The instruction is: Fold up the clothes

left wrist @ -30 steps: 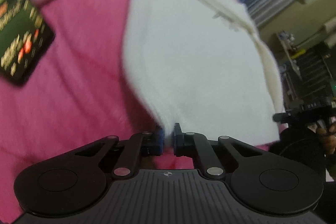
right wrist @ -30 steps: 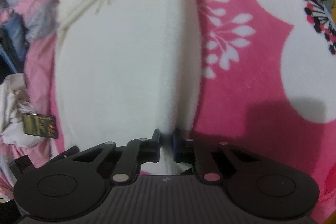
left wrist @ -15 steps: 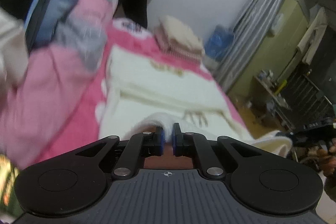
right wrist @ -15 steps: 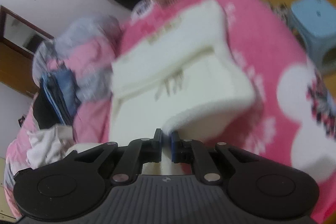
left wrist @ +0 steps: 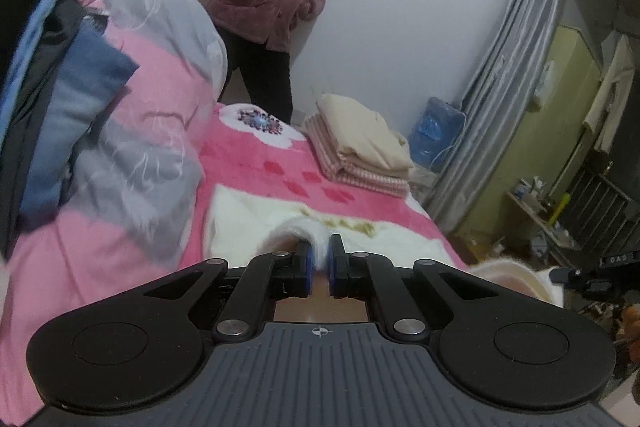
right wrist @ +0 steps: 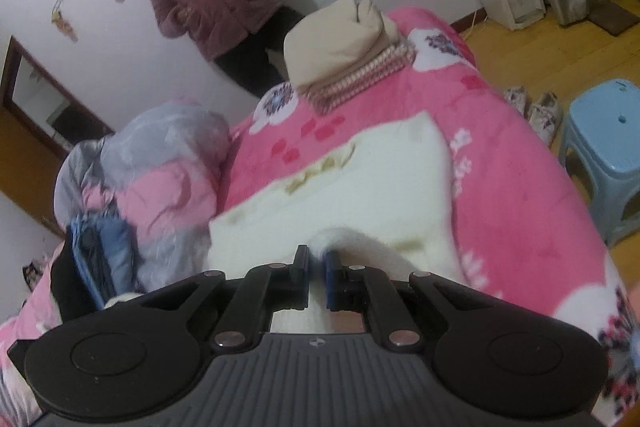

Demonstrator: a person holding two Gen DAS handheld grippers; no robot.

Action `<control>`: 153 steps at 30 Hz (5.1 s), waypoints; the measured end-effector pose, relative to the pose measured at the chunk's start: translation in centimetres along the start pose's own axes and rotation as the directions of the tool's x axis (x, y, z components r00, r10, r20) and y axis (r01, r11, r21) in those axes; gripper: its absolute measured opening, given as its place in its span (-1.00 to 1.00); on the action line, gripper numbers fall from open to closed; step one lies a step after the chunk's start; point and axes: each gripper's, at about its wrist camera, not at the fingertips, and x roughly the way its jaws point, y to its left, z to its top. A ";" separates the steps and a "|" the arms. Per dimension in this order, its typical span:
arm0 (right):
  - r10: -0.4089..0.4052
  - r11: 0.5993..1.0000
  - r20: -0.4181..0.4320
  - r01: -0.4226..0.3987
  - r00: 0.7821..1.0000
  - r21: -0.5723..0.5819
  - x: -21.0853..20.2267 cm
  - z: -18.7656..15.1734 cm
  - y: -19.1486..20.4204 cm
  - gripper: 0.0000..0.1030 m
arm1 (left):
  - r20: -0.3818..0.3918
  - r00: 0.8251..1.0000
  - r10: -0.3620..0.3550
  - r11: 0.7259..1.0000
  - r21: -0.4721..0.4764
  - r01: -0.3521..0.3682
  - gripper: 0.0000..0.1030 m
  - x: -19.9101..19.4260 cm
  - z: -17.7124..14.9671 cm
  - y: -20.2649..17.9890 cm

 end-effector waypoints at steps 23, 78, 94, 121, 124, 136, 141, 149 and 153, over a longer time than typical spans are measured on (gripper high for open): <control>-0.100 0.993 0.079 0.094 0.992 0.074 17.5 10.3 -4.7 -0.87 | -0.039 0.987 0.154 0.986 0.076 -0.151 -0.90 20.7 4.1 3.5; 0.112 0.712 0.201 -0.220 0.973 0.667 12.8 -8.0 -16.1 0.08 | -0.140 0.989 0.058 0.792 -0.596 -0.130 0.29 10.6 -9.7 7.2; 0.061 0.886 0.177 -0.135 0.982 0.443 9.1 -7.0 -11.8 -0.67 | 0.006 1.000 -0.012 0.850 -0.527 0.013 -0.80 6.3 -5.9 4.3; -0.313 0.948 -0.149 0.300 0.938 -0.105 -5.4 -9.3 -3.4 -0.22 | -0.394 0.916 0.077 0.991 -0.072 -0.114 -0.33 -6.3 -8.0 0.5; -0.322 0.935 -0.100 0.300 0.941 -0.190 -3.7 -8.4 -1.7 -0.22 | -0.460 0.881 0.109 0.994 0.041 -0.102 -0.33 -7.4 -8.2 0.5; -0.260 0.903 -0.021 0.236 0.965 -0.360 2.8 -8.0 1.4 -0.23 | -0.399 0.893 0.208 0.978 0.079 -0.193 -0.32 -8.7 -6.0 3.6; -0.207 0.842 -0.010 0.172 0.978 -0.511 6.9 -8.2 5.1 -0.23 | -0.333 0.923 0.193 0.981 0.057 -0.184 -0.22 -0.2 -4.7 2.6; -0.014 0.549 -0.122 -0.094 0.992 -0.830 15.3 -11.5 13.4 -0.25 | -0.191 0.925 0.328 0.917 0.299 -0.264 -0.14 7.9 -4.7 2.5; 0.010 0.417 -0.208 -0.193 0.978 -0.888 20.2 -12.8 16.0 -0.27 | -0.190 0.924 0.331 0.926 0.255 -0.279 -0.28 9.2 -5.2 3.9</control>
